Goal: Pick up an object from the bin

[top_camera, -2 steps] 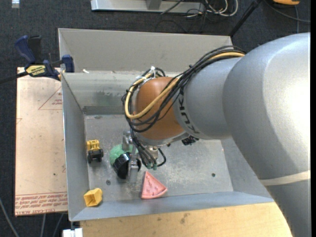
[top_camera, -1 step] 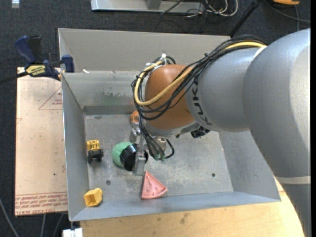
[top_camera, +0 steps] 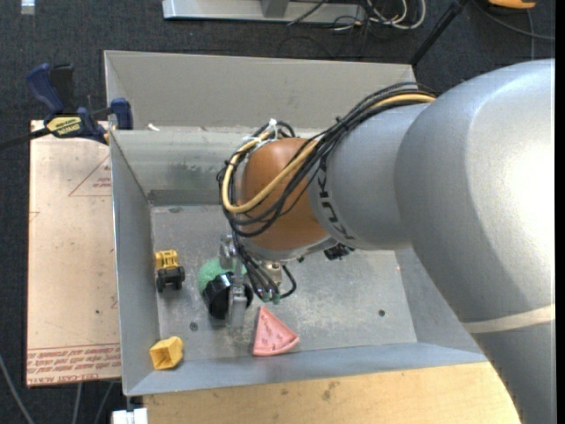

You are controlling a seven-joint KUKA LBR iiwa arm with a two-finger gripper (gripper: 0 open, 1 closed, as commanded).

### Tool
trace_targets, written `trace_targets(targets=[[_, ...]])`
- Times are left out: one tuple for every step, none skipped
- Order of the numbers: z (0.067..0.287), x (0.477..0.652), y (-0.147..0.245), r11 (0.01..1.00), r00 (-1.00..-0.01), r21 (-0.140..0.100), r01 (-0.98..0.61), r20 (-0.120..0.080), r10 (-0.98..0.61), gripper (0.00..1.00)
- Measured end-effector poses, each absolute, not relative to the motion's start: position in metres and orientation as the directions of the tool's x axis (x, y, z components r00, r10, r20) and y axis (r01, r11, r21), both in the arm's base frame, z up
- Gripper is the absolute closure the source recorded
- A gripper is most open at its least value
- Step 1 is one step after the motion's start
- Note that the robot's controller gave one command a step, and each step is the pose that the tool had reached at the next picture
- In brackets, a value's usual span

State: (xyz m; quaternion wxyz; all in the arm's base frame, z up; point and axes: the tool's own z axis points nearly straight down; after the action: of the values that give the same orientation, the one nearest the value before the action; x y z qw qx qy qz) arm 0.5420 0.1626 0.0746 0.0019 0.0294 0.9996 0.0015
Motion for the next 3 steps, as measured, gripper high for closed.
trace_targets(targets=[[0.0754, 0.5636, 0.1596, 1.0, -1.0, 0.006, 0.024, -0.005, 0.024, 1.0], [0.0754, 0.5636, 0.1596, 1.0, -1.0, 0.006, 0.024, -0.005, 0.024, 1.0], [0.0805, 0.5627, 0.1594, 1.0, -1.0, 0.005, 0.024, -0.003, 0.024, 1.0]])
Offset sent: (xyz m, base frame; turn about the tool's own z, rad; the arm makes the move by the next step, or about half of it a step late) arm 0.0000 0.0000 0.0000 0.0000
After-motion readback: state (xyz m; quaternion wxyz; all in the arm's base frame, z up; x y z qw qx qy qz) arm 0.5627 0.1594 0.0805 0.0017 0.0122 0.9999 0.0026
